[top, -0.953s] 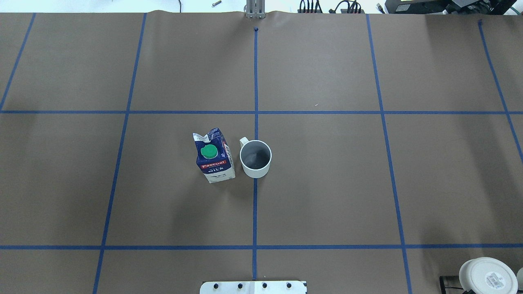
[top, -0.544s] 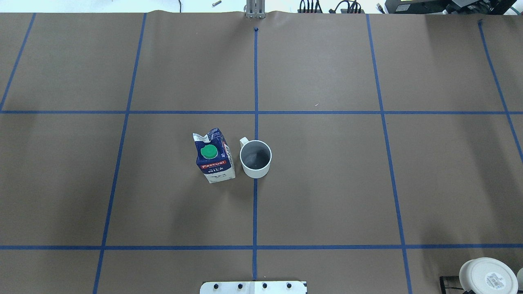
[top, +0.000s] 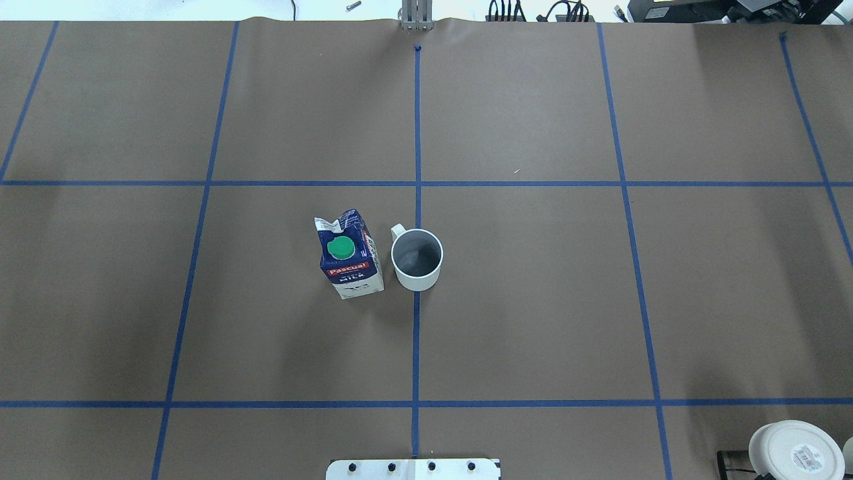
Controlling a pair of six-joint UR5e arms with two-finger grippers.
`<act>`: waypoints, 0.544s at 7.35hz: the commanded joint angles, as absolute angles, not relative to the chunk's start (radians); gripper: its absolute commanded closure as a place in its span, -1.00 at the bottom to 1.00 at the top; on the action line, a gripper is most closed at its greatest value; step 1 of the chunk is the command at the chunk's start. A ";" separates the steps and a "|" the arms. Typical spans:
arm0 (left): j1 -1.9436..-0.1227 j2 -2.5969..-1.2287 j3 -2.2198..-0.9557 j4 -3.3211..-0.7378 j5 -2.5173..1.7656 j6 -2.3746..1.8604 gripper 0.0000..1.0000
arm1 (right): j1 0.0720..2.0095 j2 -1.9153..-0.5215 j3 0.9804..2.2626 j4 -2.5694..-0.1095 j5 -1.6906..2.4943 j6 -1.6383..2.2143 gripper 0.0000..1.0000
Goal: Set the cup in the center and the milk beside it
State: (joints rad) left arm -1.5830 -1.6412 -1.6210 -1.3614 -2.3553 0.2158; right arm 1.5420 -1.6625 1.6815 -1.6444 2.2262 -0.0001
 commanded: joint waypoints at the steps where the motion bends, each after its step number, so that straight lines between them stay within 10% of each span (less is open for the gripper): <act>1: -1.582 -1.640 -1.641 -1.367 -2.365 0.207 -0.97 | 1.542 -1.664 1.684 -1.638 2.227 0.000 -1.00; 4: -1.582 -1.631 -1.641 -1.414 -2.365 0.207 -0.97 | 1.542 -1.666 1.684 -1.638 2.227 0.000 -1.00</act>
